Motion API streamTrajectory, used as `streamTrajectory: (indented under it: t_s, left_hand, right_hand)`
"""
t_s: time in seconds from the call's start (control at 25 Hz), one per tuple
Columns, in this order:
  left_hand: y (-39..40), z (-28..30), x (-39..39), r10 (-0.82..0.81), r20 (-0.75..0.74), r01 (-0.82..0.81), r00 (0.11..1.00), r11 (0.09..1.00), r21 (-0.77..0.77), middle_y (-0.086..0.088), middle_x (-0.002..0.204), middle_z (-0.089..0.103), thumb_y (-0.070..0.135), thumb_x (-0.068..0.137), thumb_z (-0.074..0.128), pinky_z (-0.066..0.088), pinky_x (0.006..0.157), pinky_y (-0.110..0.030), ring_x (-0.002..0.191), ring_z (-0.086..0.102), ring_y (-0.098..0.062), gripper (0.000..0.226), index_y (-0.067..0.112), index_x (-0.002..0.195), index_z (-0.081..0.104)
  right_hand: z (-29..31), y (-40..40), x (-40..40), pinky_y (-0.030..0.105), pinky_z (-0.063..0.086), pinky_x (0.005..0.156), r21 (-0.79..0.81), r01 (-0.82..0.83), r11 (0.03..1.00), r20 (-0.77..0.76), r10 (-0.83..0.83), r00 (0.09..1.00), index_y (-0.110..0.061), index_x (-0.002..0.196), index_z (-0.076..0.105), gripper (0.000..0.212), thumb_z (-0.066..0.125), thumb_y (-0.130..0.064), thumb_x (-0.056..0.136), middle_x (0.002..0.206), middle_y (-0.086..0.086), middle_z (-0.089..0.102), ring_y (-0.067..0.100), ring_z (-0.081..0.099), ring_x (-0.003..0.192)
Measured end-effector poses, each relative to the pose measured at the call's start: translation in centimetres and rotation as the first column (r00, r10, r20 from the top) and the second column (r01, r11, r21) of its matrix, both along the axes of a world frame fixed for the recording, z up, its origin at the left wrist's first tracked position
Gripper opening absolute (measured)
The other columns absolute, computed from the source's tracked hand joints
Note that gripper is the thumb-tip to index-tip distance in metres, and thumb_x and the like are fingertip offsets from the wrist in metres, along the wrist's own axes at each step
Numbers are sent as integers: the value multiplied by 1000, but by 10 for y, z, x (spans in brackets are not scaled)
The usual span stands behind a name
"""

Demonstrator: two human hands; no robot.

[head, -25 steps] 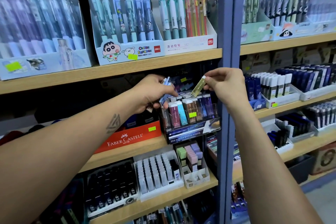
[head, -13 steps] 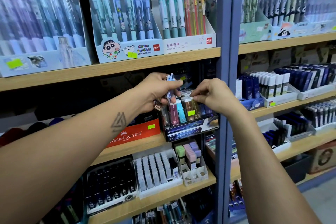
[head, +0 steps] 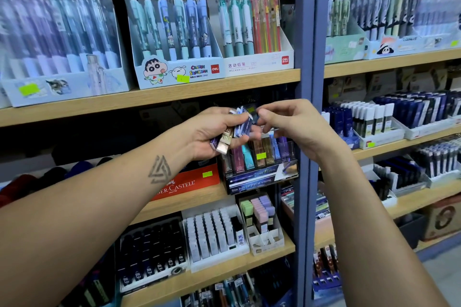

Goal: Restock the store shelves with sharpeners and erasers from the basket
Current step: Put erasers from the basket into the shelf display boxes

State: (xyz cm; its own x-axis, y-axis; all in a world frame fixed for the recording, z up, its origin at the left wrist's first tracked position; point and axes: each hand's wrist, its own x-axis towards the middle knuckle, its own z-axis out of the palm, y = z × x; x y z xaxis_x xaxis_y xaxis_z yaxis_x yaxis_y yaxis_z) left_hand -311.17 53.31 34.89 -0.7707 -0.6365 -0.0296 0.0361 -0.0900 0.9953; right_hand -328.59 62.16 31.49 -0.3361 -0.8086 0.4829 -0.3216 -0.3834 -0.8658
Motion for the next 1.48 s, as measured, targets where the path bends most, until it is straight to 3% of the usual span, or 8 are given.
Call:
streamTrajectory:
  t_s: [0.28,0.64,0.8,0.88,1.24,1.36,1.44,1.48]
  left_hand:
    - [9,-5,-5,-27,26,29,999,997,-71,-26,92,72,7,101,51,58,48,-27,75,75,-31,18,3,118,56]
    - [0,-2,-8,105,-42,-102,994,993,60,-36,98,69,5,103,49,63,60,-40,81,71,-49,16,-2,117,50]
    - [-1,-1,-7,162,-76,-148,984,976,159,-31,86,68,3,101,51,58,46,-30,64,73,-38,11,-7,106,50]
    - [1,0,-7,148,-80,-130,986,972,196,-31,87,68,1,100,52,61,51,-32,67,73,-40,10,-8,105,53]
    - [3,-1,-4,87,-94,-55,992,952,300,-43,97,64,-8,95,52,62,68,-39,92,69,-51,10,-11,105,52]
    - [3,-2,0,-12,-86,32,996,970,240,-40,105,66,-7,99,47,63,68,-32,93,71,-45,19,-20,111,52]
    - [3,-4,1,-54,-67,67,996,979,193,-37,109,66,-7,99,47,63,67,-29,95,71,-43,27,-25,119,51]
    - [2,-5,0,-58,-68,68,996,983,169,-37,109,66,-8,98,49,63,68,-30,97,71,-45,29,-24,122,51]
  right_hand:
    - [-2,-4,7,25,55,63,40,-73,997,91,69,993,0,108,67,33,81,-2,78,77,10,73,18,70,66]
    - [3,3,-10,25,55,65,-69,87,994,253,-67,965,-5,92,74,15,78,2,80,81,14,70,19,67,70]
    - [-1,4,-32,31,60,71,-71,374,925,-9,-376,927,-13,85,73,11,75,-2,85,75,7,72,18,72,67]
    - [-4,4,-36,33,62,74,-38,465,885,-171,-464,869,-15,84,73,11,76,-4,85,73,4,73,15,73,66]
    - [-11,-12,-23,30,56,80,-32,538,843,-482,-484,730,-16,90,78,10,76,-8,86,80,4,70,19,69,77]
    - [-16,-19,-21,35,56,87,66,536,842,-615,-388,686,-21,96,80,14,75,-12,87,94,3,74,23,69,89]
    - [-13,-22,-16,35,53,90,20,549,836,-671,-395,627,-22,108,77,22,68,-12,90,106,1,71,23,66,97]
    - [-8,-20,-11,34,52,89,-16,522,853,-617,-419,666,-21,113,75,25,65,-12,92,106,-1,69,20,65,96]
